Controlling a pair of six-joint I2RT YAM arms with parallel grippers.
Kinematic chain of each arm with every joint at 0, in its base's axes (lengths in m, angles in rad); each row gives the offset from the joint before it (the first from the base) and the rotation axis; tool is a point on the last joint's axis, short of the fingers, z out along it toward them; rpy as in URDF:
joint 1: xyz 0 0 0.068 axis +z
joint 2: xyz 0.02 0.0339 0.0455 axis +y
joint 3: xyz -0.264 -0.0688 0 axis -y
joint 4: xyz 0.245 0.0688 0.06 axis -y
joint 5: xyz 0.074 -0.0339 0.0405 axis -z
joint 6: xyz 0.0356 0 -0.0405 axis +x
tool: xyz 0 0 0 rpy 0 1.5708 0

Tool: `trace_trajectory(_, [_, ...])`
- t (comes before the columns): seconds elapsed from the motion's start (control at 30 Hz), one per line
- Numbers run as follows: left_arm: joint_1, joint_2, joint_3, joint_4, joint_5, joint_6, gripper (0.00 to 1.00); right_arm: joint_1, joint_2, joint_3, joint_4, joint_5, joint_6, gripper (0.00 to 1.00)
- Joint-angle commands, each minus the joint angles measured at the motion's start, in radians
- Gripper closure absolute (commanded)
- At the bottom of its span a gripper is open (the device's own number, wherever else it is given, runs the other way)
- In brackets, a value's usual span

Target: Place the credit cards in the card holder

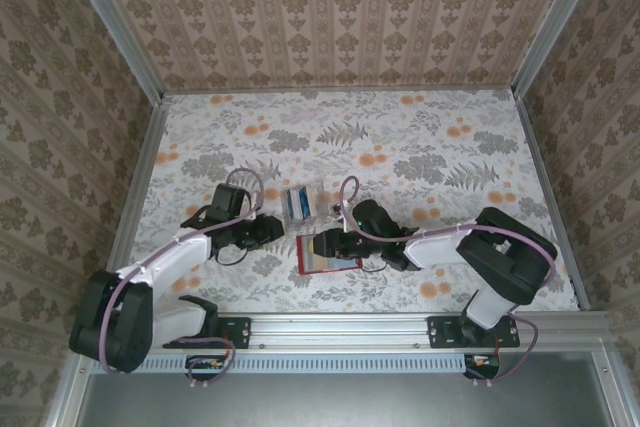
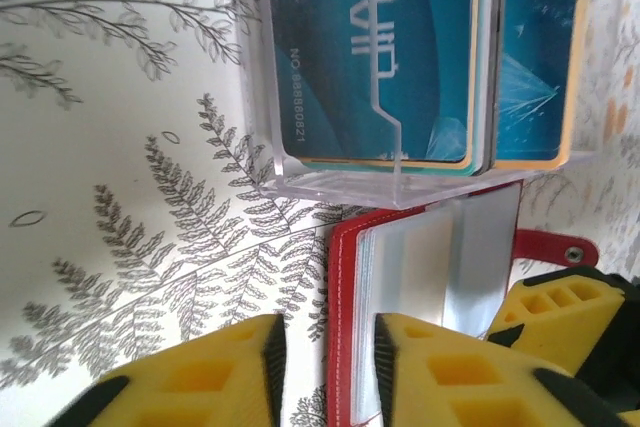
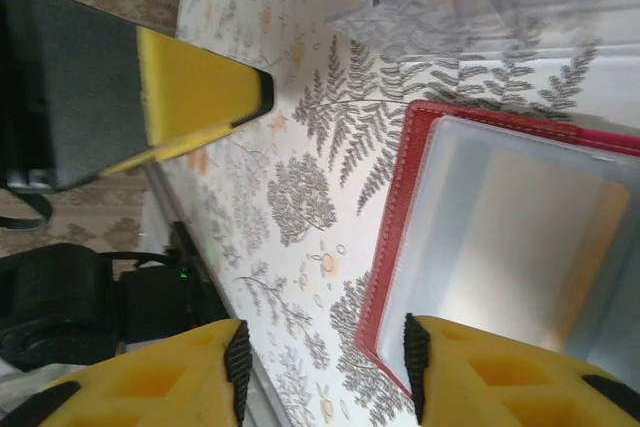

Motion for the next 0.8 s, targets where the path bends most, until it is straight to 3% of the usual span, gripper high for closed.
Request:
trace_trajectory(0.0, [0.027,-0.055,0.045,-0.113,-0.046,0.043,0.58,0.013,-0.129,0.118,-0.288,0.156,-0.192,0.49])
trace_trajectory(0.17, [0.085,-0.088,0.135,-0.249,-0.125,0.104,0.34,0.025,-0.148,0.299,-0.623,0.518,-0.300,0.43])
trace_trajectory(0.23, [0.107,-0.097,0.165,-0.300,-0.192,0.085,0.13,0.024,-0.108,0.379,-0.691,0.567,-0.323,0.41])
trace_trajectory(0.3, [0.130,-0.116,0.169,-0.305,-0.232,0.069,0.04,0.024,-0.052,0.451,-0.718,0.568,-0.342,0.39])
trace_trajectory(0.6, [0.179,-0.142,0.194,-0.303,-0.187,0.090,0.00,0.025,0.184,0.716,-0.916,0.716,-0.379,0.39])
trace_trajectory(0.77, [0.184,-0.141,0.170,-0.285,-0.158,0.094,0.00,0.027,0.267,0.801,-0.956,0.654,-0.412,0.43])
